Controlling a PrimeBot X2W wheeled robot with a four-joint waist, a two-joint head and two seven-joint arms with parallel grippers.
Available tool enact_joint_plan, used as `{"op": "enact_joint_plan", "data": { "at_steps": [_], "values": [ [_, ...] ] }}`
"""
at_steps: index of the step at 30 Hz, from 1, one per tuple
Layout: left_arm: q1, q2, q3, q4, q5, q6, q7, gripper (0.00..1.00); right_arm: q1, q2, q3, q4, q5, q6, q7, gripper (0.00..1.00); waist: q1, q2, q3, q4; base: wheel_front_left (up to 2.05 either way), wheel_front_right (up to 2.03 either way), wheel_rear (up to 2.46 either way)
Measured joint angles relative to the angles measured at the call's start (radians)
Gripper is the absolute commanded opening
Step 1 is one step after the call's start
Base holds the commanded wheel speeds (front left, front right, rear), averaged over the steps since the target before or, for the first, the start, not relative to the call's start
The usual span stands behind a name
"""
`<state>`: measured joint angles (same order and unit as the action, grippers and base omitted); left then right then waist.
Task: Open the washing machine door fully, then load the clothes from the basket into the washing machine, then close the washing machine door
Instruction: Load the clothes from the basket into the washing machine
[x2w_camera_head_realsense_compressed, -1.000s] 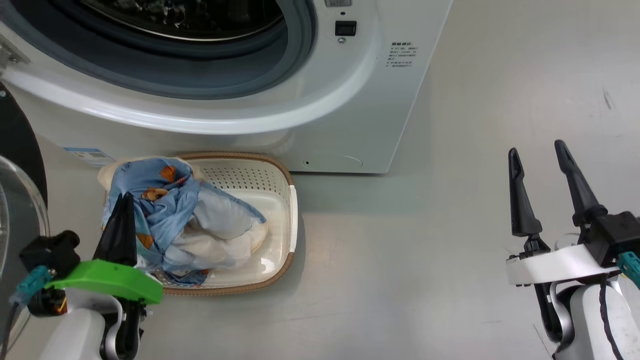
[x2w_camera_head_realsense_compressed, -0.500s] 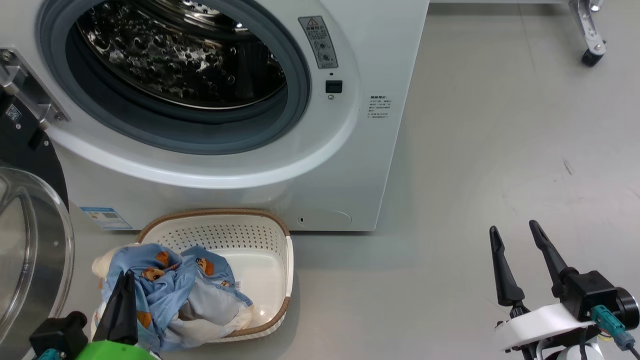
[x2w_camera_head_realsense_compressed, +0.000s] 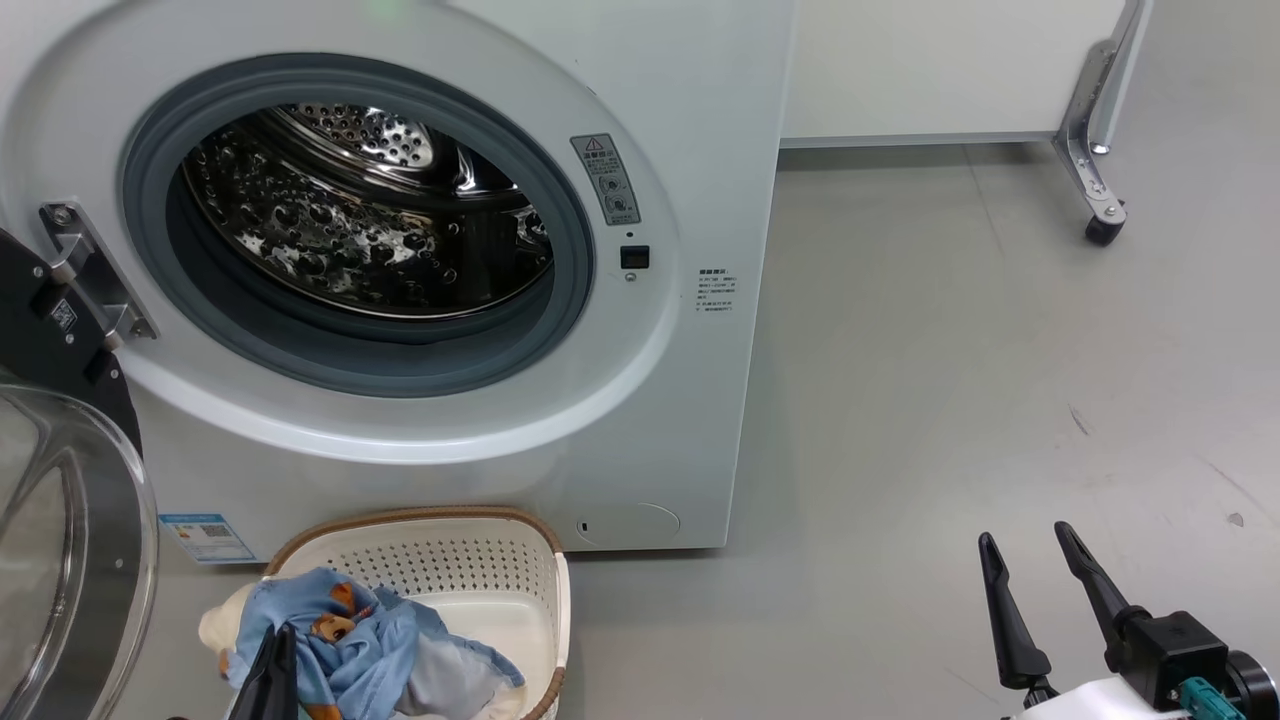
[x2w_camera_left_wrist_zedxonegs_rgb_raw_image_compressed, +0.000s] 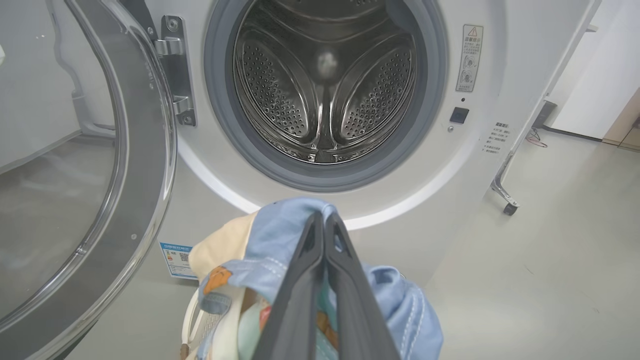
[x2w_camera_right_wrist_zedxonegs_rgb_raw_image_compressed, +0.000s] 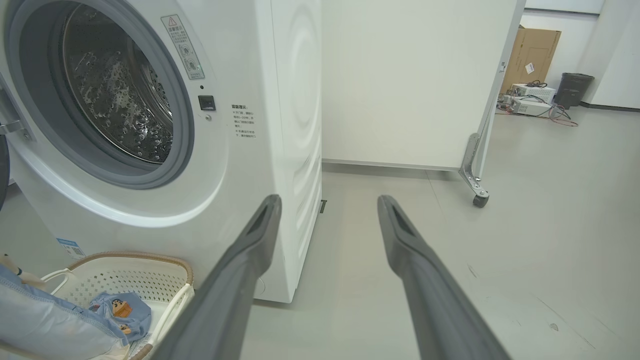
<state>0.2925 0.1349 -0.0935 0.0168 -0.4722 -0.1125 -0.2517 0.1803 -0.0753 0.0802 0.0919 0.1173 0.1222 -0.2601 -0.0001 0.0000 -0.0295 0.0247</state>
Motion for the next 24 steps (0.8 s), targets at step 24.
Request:
{"op": "enact_joint_plan", "data": {
  "at_steps": [24],
  "values": [
    [0.06, -0.052, 0.055, -0.126, 0.023, 0.009, 0.0, 0.0, 0.012, -0.005, 0.065, -0.039, 0.014, 0.0, 0.0, 1.0, 0.0, 0.0, 0.032, -0.041, 0.0, 0.0, 0.0]
  ]
}}
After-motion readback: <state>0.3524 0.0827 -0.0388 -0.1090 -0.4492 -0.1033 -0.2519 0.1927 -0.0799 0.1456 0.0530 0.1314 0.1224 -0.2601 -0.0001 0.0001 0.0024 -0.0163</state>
